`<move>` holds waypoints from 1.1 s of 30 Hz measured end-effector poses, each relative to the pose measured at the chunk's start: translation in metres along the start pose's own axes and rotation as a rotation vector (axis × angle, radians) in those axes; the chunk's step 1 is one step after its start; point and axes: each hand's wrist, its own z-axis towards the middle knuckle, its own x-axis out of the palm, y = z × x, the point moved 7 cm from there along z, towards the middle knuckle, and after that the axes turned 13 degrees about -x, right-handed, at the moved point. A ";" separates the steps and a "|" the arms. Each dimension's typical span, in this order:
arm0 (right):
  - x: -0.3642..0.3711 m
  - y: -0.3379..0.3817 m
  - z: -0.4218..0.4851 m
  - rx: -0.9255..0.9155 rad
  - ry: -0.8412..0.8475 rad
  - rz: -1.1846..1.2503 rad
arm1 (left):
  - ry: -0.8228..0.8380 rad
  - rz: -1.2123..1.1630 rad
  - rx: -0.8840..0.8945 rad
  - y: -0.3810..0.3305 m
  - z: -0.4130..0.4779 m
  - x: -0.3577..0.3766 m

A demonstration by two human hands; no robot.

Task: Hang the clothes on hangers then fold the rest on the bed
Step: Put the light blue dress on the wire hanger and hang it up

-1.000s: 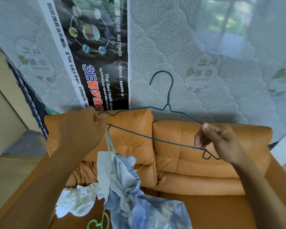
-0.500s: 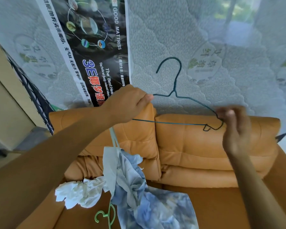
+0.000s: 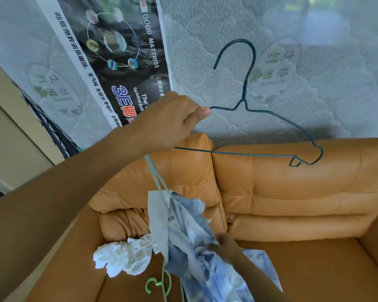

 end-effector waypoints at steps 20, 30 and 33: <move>-0.170 0.274 -0.091 -0.638 -0.192 0.762 | -0.175 -0.090 -0.150 0.113 -0.021 -0.059; -0.180 0.375 -0.111 -1.006 -0.444 0.371 | -0.210 -0.142 -0.098 0.097 -0.007 -0.080; -0.184 0.386 -0.113 -1.021 -0.423 0.369 | -0.218 -0.161 -0.098 0.096 -0.007 -0.083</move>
